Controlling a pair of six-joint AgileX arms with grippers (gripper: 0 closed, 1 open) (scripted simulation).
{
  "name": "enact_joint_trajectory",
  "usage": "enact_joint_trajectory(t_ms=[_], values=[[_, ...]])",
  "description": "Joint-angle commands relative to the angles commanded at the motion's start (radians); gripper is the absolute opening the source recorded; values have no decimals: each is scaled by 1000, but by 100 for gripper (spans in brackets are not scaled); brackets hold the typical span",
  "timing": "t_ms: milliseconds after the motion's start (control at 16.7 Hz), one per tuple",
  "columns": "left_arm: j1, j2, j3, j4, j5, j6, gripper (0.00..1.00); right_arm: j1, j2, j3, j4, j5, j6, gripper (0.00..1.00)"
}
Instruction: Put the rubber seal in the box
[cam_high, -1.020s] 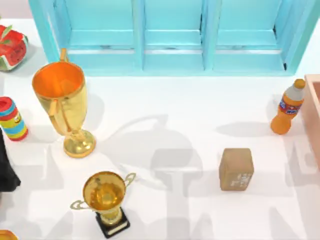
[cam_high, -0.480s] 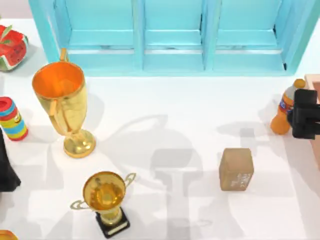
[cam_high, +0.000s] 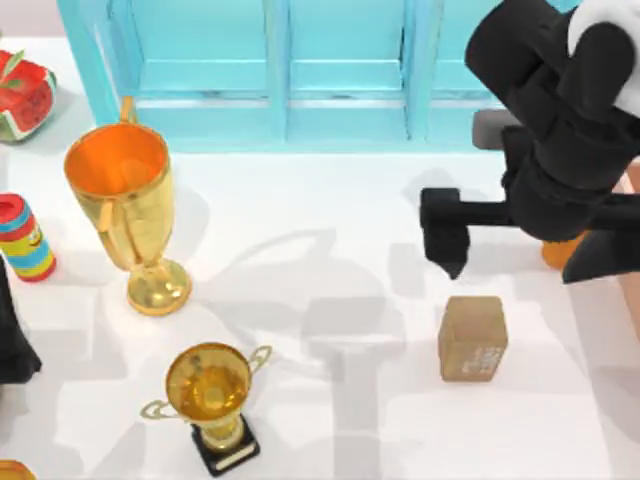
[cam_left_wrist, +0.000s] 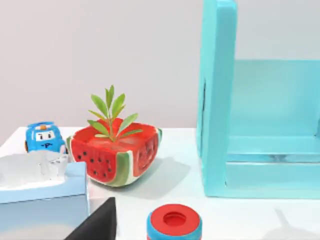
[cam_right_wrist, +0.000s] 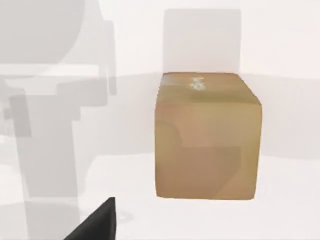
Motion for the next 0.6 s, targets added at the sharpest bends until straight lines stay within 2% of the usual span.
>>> enact_joint_trajectory(t_ms=[240,600], values=[[0,0,0,0,0,0,100,37,112,90,-78,0,38,100],[0,0,0,0,0,0,100,33,112,86,-74,-1,37,100]])
